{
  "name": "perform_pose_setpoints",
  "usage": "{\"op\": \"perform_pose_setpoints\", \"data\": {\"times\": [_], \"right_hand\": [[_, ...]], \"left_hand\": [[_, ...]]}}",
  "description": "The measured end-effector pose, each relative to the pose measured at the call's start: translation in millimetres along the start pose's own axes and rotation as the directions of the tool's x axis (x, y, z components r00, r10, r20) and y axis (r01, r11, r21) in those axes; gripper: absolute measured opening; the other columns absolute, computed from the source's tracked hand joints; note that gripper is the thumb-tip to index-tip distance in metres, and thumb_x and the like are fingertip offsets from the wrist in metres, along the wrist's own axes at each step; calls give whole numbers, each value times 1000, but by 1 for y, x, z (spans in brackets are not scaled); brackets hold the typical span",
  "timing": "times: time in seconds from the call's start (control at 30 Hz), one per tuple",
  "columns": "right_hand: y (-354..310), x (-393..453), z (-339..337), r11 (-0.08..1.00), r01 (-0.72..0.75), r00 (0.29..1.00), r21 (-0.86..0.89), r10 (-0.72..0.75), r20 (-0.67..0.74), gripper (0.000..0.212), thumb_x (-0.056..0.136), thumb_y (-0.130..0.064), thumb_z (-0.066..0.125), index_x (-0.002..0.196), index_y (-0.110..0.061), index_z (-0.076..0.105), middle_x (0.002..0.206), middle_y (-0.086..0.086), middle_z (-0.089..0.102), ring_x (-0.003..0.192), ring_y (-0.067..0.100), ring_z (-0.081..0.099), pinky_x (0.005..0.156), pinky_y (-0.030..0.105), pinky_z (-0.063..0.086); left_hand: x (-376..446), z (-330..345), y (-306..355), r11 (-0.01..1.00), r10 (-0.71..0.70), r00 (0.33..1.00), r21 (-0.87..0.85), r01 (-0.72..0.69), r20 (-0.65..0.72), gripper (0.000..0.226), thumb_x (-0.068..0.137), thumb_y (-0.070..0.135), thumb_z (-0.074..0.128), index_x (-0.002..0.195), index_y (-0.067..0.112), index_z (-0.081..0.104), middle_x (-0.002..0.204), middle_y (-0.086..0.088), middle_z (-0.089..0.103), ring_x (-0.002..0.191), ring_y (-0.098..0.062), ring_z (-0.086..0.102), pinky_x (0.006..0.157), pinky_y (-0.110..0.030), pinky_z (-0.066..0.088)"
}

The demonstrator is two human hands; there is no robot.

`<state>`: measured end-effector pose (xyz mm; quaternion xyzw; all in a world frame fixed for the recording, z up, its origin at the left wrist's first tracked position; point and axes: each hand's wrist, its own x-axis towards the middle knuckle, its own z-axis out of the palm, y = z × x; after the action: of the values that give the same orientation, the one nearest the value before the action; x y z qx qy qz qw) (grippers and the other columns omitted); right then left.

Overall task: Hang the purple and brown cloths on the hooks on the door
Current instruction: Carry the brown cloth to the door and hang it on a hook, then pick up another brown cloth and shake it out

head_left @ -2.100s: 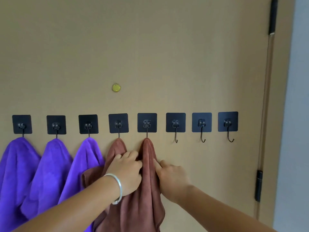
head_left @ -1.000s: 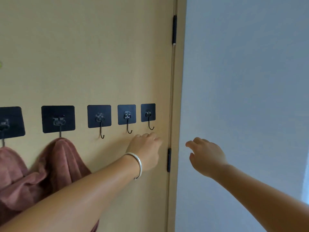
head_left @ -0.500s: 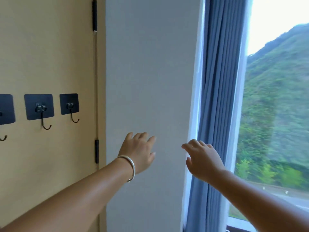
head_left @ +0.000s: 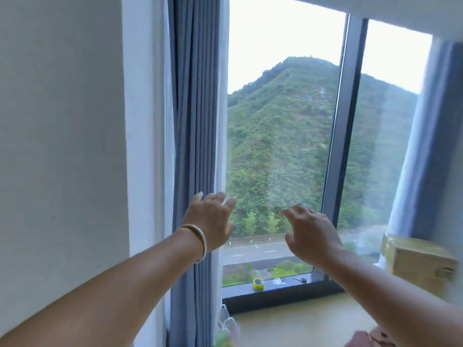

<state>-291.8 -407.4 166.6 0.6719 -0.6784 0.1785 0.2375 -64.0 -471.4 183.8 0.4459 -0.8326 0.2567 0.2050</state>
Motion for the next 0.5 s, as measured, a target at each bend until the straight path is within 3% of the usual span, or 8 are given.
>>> {"op": "perform_pose_setpoints", "data": {"times": [0.5], "right_hand": [[302,-176,-62,874,-409,907,-262,422,-9,49,87,-25,49,135,-25,46,129,-2,52,113,20,53,95,37,41]], "left_hand": [[108,4,347,872,394,909,-259,-416,-132,52,92,49,45,138,26,37,132,-3,51,119,-24,51,102,-43,37]]}}
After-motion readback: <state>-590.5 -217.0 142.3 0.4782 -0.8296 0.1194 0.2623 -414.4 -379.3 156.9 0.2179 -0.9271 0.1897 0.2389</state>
